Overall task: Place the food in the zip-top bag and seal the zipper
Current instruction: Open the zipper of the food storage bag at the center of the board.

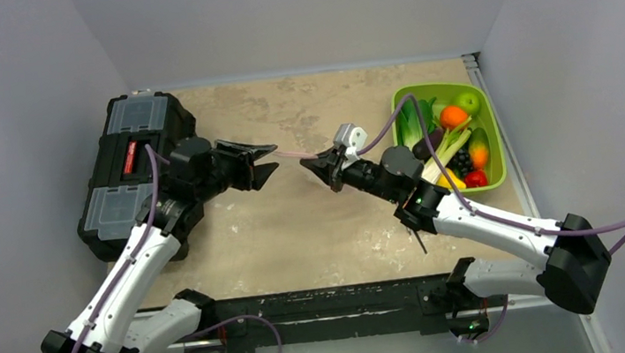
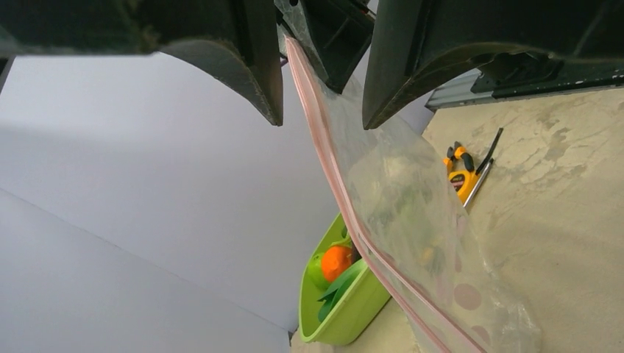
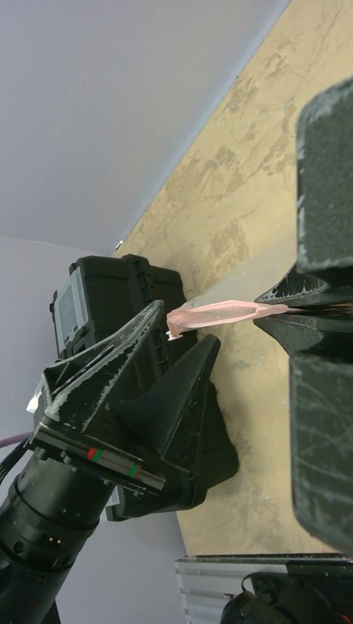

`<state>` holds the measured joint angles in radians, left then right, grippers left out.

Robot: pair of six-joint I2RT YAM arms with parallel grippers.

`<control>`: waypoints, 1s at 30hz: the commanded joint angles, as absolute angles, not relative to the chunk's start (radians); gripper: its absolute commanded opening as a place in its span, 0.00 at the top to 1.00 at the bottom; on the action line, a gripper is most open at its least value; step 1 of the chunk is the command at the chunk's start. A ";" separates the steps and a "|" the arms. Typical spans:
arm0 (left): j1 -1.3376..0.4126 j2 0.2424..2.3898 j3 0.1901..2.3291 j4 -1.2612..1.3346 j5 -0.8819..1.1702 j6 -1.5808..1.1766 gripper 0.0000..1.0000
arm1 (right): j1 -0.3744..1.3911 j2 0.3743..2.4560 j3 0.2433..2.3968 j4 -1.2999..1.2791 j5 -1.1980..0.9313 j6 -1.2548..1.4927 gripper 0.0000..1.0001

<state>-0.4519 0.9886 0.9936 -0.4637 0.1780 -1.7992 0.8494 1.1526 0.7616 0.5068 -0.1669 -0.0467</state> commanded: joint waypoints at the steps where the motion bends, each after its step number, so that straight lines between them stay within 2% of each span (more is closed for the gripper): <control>1: -0.446 0.993 0.968 -0.403 0.185 -1.824 0.58 | 0.856 1.131 0.768 0.511 -0.149 -0.049 1.00; 8: -0.446 0.962 0.939 -0.418 0.177 -1.820 0.61 | 0.856 1.131 0.769 0.507 -0.143 -0.049 1.00; 14: -0.446 0.918 0.916 -0.426 0.176 -1.811 0.56 | 0.857 1.138 0.770 0.511 -0.143 -0.045 1.00; 20: -0.446 0.926 0.909 -0.411 0.189 -1.807 0.55 | 0.860 1.143 0.770 0.518 -0.145 -0.035 1.00; 25: -0.447 0.967 0.922 -0.394 0.238 -1.797 0.64 | 0.863 1.149 0.775 0.519 -0.146 -0.031 1.00; 30: -0.448 0.940 0.905 -0.426 0.215 -1.794 0.69 | 0.867 1.156 0.783 0.520 -0.146 -0.033 1.00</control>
<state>-0.4519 0.9691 0.9119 -0.4377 0.2089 -1.8122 0.8589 1.1561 0.7616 0.4858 -0.1661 -0.0410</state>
